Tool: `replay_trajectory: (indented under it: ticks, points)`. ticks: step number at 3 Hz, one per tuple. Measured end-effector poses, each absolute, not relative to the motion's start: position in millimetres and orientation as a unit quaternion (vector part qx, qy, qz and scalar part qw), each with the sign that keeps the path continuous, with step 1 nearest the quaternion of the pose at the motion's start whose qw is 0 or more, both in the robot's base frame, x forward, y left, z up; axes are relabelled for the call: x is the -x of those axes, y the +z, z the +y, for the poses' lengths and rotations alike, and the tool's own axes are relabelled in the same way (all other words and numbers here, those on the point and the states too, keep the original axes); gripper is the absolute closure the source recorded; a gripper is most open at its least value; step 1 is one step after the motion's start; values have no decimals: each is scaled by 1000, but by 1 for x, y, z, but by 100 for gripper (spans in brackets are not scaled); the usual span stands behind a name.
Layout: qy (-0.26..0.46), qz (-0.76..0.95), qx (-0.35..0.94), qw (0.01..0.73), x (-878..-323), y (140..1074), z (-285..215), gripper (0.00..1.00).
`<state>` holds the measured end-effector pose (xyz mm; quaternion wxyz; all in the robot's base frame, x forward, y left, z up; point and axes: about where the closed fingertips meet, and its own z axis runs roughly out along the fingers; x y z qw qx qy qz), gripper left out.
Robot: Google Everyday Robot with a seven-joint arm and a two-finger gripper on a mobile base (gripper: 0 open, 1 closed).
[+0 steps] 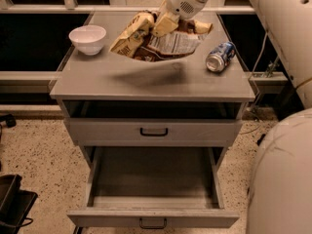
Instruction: Pick brown chip bag from middle drawer and place on counter
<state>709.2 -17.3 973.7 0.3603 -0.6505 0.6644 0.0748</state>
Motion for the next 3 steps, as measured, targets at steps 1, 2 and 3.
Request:
replay_trajectory:
  ticks: [1,2,3]
  points:
    - [75,666,649,361,-712,966,-19,12]
    - [75,666,649,361,-712,966,-19,0]
    - [75,666,649,361,-712,966,-19,0]
